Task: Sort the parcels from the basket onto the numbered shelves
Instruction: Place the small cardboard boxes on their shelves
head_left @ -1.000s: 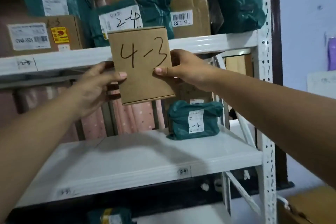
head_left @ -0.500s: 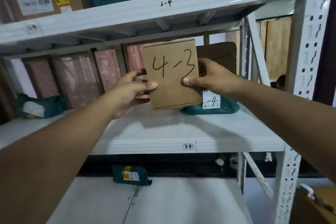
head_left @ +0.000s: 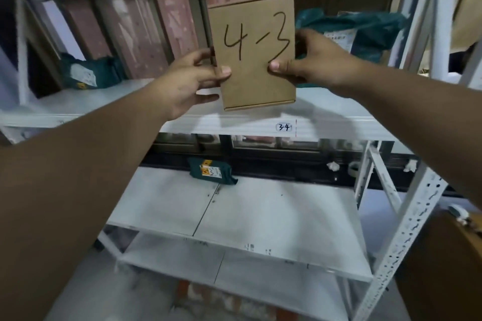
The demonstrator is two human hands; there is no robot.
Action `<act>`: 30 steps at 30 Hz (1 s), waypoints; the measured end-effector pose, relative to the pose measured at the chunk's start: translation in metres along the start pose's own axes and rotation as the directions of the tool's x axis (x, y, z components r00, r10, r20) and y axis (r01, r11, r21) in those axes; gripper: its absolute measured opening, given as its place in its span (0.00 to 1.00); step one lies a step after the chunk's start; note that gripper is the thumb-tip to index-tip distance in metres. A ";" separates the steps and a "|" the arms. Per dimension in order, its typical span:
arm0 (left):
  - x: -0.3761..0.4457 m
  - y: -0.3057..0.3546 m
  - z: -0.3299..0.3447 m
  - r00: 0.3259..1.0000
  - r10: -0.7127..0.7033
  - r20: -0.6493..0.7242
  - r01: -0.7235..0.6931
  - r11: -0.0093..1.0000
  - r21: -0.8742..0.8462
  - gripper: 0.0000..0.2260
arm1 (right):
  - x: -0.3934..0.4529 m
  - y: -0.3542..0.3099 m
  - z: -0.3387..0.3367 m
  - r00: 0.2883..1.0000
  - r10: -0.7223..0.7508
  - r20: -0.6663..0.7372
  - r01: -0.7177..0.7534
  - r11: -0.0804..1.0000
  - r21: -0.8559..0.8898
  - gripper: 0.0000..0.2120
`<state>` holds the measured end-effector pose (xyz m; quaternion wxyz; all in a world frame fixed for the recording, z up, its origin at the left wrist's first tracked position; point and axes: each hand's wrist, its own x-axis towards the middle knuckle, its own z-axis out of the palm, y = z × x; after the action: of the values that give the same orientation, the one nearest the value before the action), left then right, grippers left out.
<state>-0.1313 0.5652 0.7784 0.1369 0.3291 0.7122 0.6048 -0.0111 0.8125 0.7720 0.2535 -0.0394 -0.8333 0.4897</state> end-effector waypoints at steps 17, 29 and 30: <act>-0.062 -0.061 -0.035 0.996 -0.060 -0.071 0.052 0.993 -0.104 0.26 | -0.026 0.024 0.069 0.988 -0.032 0.151 0.030 0.999 0.011 0.40; -0.100 -0.166 -0.042 0.955 -0.290 -0.066 0.276 0.946 -0.169 0.30 | -0.069 0.090 0.130 0.928 0.132 0.348 -0.170 0.982 0.079 0.31; -0.103 -0.175 -0.042 0.949 -0.311 -0.058 0.298 0.940 -0.166 0.31 | -0.074 0.098 0.136 0.919 0.139 0.369 -0.189 0.977 0.102 0.32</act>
<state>-0.1325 0.4586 0.6004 0.2244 0.1779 0.7102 0.6432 -0.0272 0.7319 0.6085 0.0567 -0.0014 -0.8241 0.5636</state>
